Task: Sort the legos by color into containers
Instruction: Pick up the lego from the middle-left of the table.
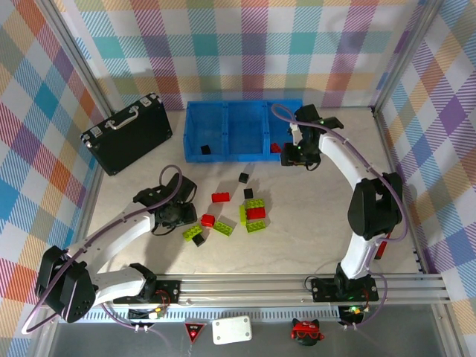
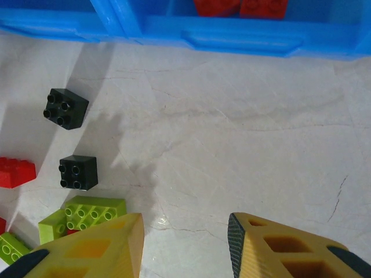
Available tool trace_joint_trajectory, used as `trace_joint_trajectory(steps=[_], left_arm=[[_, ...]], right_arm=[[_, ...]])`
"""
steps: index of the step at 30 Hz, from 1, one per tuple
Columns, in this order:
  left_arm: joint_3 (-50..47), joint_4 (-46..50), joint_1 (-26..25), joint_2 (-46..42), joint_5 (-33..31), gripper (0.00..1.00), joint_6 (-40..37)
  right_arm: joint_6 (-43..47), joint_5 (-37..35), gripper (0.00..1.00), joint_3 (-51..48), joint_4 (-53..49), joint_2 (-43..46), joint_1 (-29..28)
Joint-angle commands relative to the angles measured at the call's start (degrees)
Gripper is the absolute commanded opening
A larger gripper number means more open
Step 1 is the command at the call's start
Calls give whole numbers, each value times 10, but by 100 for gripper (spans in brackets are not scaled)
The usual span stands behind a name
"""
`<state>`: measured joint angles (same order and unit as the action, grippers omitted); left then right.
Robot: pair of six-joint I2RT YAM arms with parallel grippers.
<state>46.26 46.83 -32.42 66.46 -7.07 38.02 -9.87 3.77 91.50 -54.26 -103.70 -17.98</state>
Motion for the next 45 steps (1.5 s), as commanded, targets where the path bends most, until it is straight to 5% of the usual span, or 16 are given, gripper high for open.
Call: trace_joint_trajectory(steps=[1, 17, 26, 45], left_arm=[[-17, 9, -18, -5, -10, 47, 36], [-38, -34, -40, 39, -3, 55, 66], [-63, -68, -39, 49, 10, 80, 95], [-102, -114, -39, 76, 16, 80, 119]], right_arm=[[-8, 14, 44, -12, 14, 25, -3], [-7, 12, 44, -13, 7, 28, -6], [-5, 10, 44, -11, 5, 28, -7], [-2, 9, 44, -18, 7, 25, -8]])
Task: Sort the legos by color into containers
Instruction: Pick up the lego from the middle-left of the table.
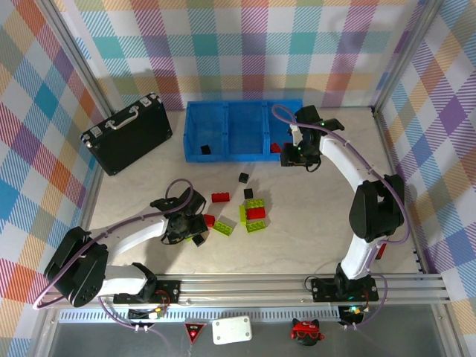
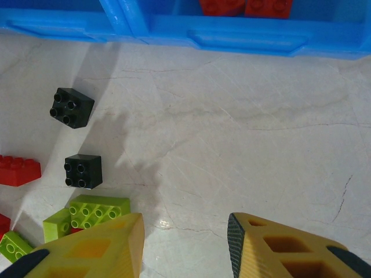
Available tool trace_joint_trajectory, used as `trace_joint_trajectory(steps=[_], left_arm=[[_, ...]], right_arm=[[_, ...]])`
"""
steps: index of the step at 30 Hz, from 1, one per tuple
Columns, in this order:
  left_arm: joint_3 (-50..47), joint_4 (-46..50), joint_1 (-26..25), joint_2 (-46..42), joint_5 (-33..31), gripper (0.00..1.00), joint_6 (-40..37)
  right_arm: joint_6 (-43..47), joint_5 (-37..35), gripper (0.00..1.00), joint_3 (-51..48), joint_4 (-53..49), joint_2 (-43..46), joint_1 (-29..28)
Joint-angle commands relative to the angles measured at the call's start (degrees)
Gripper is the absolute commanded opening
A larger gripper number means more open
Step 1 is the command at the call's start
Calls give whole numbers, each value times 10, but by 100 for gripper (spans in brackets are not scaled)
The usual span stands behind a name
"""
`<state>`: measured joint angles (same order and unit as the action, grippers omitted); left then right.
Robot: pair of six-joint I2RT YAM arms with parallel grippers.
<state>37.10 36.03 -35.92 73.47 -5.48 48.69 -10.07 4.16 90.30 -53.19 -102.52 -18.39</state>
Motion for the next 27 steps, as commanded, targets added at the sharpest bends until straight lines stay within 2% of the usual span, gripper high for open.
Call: trace_joint_trajectory(steps=[1, 14, 22, 27], left_arm=[[-12, -10, -5, 8, 0, 79, 12], [0, -2, -5, 8, -1, 75, 6], [11, 31, -5, -23, -15, 79, 5], [12, 17, -5, -13, -3, 82, 7]], right_arm=[[0, 5, 44, -7, -4, 14, -4], [1, -3, 44, -19, -3, 23, -4], [1, 4, 44, -15, -4, 23, -4], [2, 6, 44, -7, -9, 18, -5]])
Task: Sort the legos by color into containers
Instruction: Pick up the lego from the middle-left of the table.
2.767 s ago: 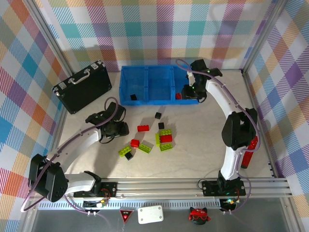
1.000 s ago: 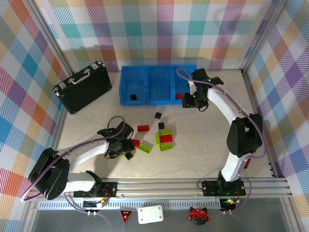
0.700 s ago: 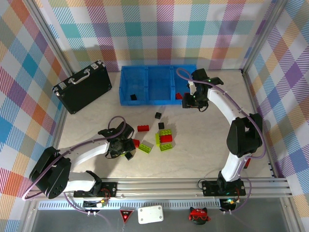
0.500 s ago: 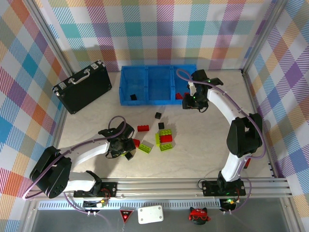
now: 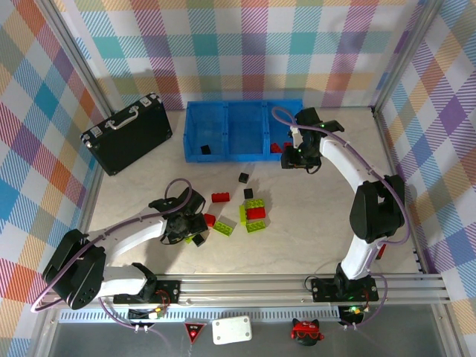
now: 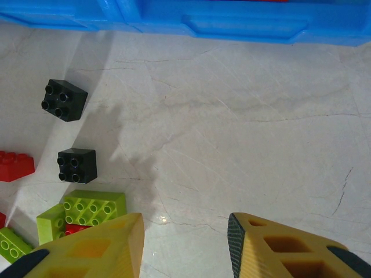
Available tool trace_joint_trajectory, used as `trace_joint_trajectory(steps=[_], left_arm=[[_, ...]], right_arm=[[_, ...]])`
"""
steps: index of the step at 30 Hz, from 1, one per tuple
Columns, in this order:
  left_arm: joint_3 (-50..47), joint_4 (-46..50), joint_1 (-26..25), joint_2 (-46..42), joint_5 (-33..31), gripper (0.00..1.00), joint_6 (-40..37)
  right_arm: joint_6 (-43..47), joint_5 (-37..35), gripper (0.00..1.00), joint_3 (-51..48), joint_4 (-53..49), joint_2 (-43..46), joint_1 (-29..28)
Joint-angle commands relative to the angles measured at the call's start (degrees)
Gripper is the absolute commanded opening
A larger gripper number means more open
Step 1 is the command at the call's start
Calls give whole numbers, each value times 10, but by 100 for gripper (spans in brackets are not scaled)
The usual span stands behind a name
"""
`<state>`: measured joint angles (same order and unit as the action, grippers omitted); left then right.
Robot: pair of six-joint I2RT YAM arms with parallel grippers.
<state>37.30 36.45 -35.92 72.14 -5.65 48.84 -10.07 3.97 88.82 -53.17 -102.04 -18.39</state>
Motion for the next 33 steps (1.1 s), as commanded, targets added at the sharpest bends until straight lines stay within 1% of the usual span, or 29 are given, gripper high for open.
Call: trace_joint_trajectory(steps=[1, 4, 8, 14, 16, 19, 27, 33], left_arm=[[8, 6, -4, 4, 3, 83, 6], [0, -12, -5, 21, 12, 84, 10], [-9, -25, -4, 39, 18, 83, 11], [-12, -26, -5, 39, 16, 75, 10], [-7, -21, -5, 37, 15, 70, 6], [4, -8, -4, 35, 9, 65, -3], [49, 47, -3, 9, -22, 64, -33], [111, 67, 2, 10, -29, 64, -66]], right_arm=[[2, 7, 44, 8, -12, 12, -5], [4, 7, 44, 12, -14, 10, -7], [5, 5, 44, 10, -18, 10, -7], [8, 1, 44, 10, -21, 14, -9], [8, -1, 44, 10, -23, 17, -8], [7, -2, 44, 9, -25, 21, -9], [7, -10, 44, 6, -29, 38, -9], [8, -20, 44, -3, -33, 57, -9]])
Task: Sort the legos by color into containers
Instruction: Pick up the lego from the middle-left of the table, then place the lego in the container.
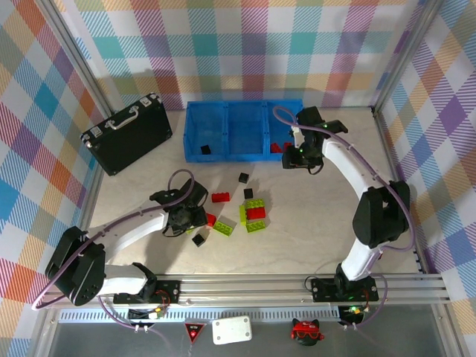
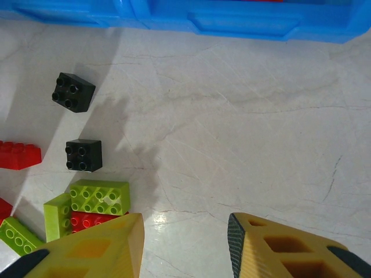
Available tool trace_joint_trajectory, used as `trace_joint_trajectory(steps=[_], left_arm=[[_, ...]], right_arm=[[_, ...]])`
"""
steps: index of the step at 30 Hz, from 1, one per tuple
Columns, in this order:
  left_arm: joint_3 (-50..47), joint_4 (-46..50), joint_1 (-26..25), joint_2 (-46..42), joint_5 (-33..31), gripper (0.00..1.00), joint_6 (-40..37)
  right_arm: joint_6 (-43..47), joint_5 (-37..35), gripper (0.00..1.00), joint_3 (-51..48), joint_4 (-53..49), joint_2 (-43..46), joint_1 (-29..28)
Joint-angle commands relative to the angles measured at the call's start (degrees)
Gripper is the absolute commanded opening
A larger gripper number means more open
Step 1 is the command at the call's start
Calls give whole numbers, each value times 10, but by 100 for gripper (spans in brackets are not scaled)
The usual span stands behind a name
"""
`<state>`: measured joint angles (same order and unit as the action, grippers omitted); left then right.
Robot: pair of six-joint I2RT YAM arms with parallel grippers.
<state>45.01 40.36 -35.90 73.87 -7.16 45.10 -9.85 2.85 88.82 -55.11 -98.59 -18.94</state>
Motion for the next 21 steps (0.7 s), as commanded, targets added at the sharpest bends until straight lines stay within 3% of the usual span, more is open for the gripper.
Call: trace_joint_trajectory(steps=[1, 6, 15, 21], left_arm=[[48, 32, 4, -3, -16, 64, -36], [134, 23, 17, 46, -10, 64, -77], [339, -8, 21, 212, 28, 62, -134], [468, -35, 18, 312, 18, 61, -149]], right_arm=[[5, -10, 44, -5, -13, 27, -4], [2, -13, 45, -21, -15, 48, -4], [-12, -7, 44, -86, -9, 107, -4], [-17, -17, 44, -125, -11, 144, -4]])
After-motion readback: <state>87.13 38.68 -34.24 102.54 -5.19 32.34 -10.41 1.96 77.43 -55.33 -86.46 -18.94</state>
